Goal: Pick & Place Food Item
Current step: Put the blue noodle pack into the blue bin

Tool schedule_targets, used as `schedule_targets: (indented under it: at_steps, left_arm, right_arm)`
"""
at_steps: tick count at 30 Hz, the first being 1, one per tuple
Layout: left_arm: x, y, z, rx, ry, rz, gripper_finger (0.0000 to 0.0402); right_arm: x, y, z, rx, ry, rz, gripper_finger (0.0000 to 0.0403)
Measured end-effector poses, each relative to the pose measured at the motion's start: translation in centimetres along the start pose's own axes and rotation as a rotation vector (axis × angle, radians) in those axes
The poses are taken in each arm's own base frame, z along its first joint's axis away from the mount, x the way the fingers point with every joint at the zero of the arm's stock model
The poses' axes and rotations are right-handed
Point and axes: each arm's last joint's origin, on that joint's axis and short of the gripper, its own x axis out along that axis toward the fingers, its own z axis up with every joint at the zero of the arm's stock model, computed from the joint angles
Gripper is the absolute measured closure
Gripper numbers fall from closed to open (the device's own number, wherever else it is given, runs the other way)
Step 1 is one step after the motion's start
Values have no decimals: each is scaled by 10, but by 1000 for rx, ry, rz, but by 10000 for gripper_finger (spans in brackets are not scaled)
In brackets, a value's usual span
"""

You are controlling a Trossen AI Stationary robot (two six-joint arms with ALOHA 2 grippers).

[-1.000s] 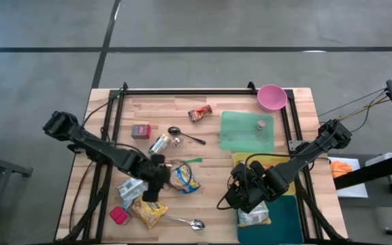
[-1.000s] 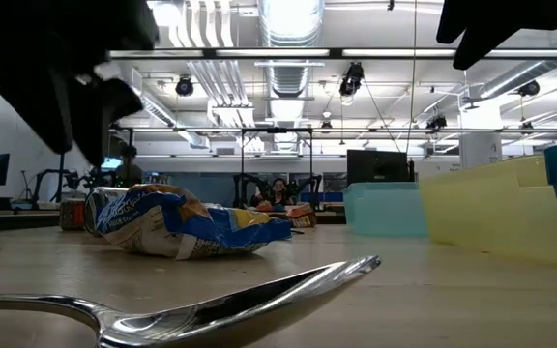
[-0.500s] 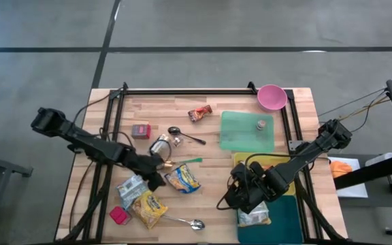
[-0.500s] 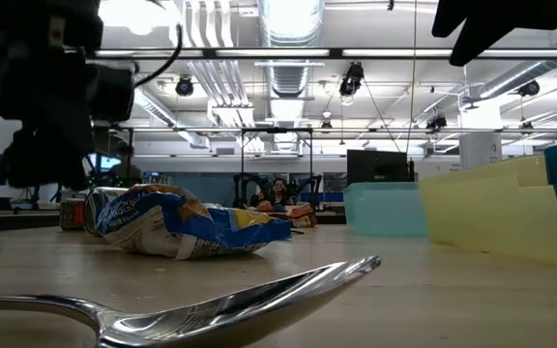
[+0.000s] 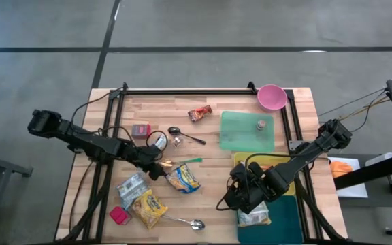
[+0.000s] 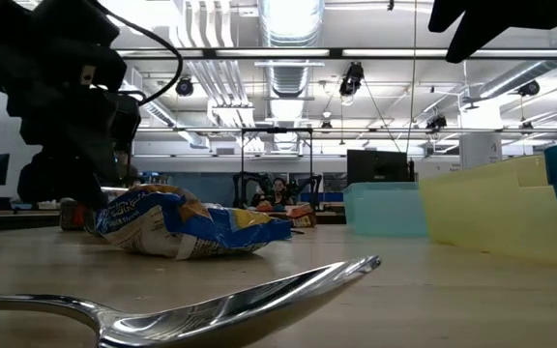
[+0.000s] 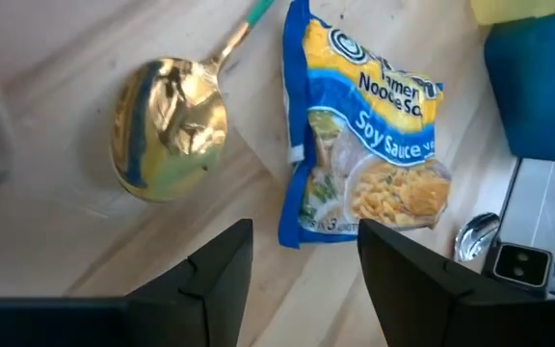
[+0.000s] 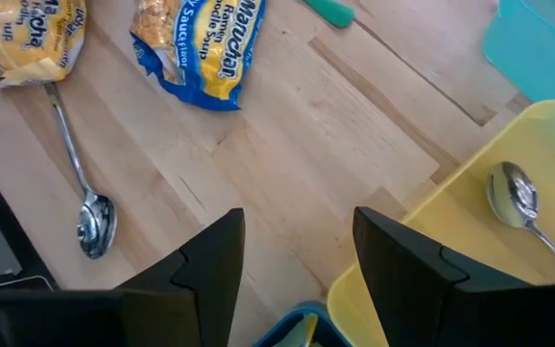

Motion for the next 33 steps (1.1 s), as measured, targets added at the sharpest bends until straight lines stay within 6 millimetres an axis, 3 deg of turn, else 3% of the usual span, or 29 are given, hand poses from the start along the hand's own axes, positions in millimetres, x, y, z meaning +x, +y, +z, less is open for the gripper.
schedule_targets:
  at_steps: [10, 19, 25, 28, 33]
  left_arm:
    - [2, -2, 1, 37, 27, -34, 206]
    - [23, 0, 2, 22, 71, -12, 206]
    - [27, -1, 2, 26, 80, -29, 208]
    - [27, -1, 2, 37, 85, -36, 231]
    - [27, -1, 2, 68, 91, -42, 311]
  right_arm:
    - [0, 0, 1, -8, -1, 0, 211]
    - [0, 0, 1, -1, -3, 5, 211]
    - [0, 2, 1, 11, -5, 17, 211]
    - [0, 2, 1, 4, -6, 20, 211]
    - [0, 2, 1, -10, -6, 19, 211]
